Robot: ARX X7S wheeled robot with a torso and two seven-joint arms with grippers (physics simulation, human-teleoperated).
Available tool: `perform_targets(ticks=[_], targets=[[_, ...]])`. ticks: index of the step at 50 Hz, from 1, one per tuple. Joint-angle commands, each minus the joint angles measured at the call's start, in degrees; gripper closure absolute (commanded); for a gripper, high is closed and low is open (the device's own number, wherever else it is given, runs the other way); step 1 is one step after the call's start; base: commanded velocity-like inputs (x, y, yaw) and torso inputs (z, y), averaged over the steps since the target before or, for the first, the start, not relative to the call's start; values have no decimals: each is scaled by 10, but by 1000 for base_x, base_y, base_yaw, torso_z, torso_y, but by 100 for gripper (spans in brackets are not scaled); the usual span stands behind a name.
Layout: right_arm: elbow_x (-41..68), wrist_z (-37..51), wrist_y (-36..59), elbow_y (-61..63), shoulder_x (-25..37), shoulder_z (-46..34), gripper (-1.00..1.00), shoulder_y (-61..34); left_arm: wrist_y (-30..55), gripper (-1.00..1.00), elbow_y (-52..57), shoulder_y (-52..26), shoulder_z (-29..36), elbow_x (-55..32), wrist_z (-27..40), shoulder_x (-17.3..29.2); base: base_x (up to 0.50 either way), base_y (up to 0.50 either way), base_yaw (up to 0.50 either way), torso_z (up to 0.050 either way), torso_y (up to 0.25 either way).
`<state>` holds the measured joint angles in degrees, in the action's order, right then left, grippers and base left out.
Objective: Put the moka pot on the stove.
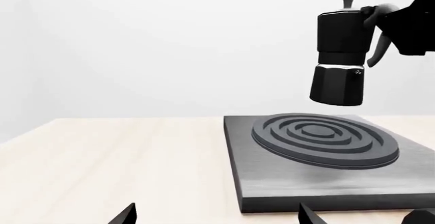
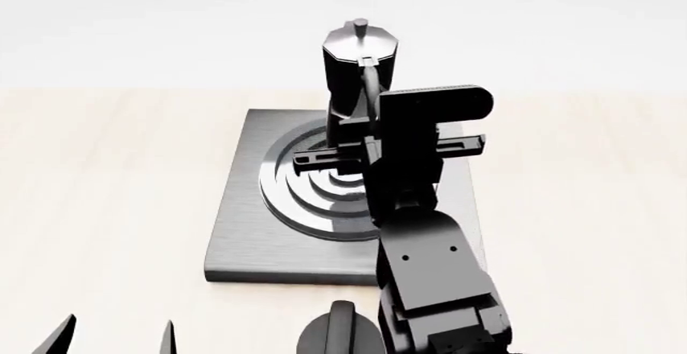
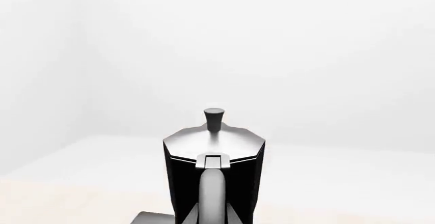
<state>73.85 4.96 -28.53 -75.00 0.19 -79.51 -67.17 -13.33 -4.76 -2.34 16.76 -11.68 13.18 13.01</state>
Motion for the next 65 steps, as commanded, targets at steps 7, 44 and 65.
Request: perform_targets(ticks=[7,44,65], targets=[[40,0,-7,8,-2,-51,100,-1,-10,-100,-4,-1,1,-9,-4,0,0,0,0,0,1],[69,-4,-3,13,-2,-74,100,20,-9,-100,-3,-2,10,-15,4,7,0,0,0,0,1],[71,-9,5,12,-2,-76,100,28,-10,-100,-3,-4,15,-19,8,10,0,0,0,0,1]])
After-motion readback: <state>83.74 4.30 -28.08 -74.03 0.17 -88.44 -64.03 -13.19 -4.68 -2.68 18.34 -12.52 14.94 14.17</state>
